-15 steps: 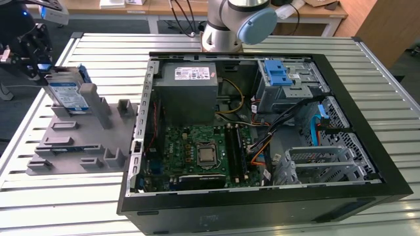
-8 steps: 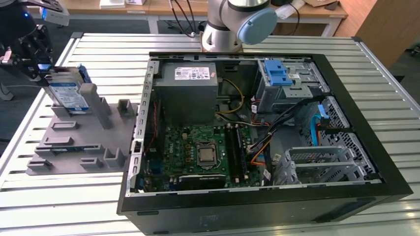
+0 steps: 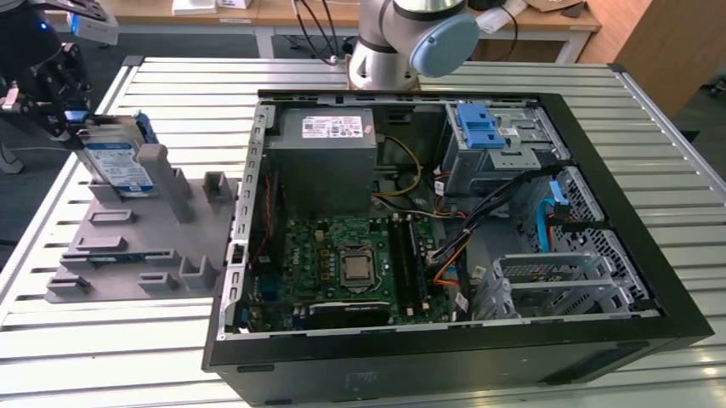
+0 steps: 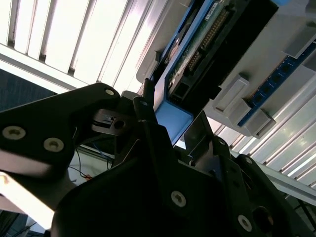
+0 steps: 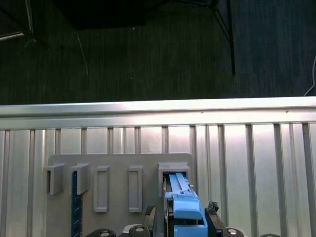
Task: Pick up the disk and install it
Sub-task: 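Pick up the disk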
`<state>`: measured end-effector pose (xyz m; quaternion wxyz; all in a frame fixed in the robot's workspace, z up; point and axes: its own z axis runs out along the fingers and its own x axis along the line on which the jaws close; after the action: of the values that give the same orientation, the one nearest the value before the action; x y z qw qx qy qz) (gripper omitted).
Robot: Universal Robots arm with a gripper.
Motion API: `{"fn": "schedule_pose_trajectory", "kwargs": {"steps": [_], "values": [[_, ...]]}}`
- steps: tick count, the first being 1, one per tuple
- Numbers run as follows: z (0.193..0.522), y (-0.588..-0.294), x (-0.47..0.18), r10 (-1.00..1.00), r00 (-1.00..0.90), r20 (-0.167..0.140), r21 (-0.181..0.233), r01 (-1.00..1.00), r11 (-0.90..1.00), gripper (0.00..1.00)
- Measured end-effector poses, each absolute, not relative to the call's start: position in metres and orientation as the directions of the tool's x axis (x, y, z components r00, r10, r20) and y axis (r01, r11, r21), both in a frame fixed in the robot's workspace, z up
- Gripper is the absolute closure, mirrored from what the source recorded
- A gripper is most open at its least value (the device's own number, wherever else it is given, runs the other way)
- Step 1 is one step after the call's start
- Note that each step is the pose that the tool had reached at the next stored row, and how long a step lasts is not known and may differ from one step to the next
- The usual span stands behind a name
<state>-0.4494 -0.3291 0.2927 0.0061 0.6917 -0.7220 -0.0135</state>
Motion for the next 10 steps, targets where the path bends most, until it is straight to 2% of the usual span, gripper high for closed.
{"fn": "schedule_pose_trajectory", "kwargs": {"steps": [10], "values": [[0.29, -0.3291, -0.4502, -1.0, -0.012, -0.01, 0.022, -1.0, 0.012, 0.5]]}}
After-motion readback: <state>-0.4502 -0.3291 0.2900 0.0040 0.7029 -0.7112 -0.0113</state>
